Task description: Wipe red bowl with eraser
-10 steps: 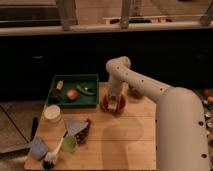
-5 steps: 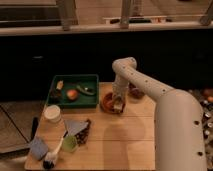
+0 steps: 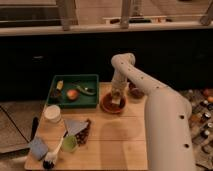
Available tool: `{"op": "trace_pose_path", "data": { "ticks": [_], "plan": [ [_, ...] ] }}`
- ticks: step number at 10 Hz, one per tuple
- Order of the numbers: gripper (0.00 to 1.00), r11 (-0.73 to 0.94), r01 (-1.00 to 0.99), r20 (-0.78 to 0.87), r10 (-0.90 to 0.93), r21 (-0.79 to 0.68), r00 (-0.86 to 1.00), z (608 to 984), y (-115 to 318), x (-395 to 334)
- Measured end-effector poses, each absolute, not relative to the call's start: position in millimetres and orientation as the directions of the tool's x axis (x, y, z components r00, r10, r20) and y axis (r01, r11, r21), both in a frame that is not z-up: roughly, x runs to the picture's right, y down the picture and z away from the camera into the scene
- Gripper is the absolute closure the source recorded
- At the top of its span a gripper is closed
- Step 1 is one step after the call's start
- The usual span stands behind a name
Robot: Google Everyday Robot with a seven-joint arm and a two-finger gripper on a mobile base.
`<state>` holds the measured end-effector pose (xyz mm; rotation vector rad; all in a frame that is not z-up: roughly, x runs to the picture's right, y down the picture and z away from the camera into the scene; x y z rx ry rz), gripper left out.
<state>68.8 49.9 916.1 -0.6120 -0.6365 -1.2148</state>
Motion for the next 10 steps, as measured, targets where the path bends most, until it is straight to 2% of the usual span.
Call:
{"op": "trace_pose_path", "data": {
  "ticks": [2,5,10],
  "plan": [
    [0.99,0.209,0.976,0.736,-0.653,-0.053,0.18,914.1,50.2,46.4],
    [0.99,0.131,0.991,0.761,-0.643,-0.002,0.086,902.9,73.5,19.1],
    [0.99,0.166,0.985,0.772,-0.622,-0.034,0.132,882.1,93.5,72.8]
  ]
}}
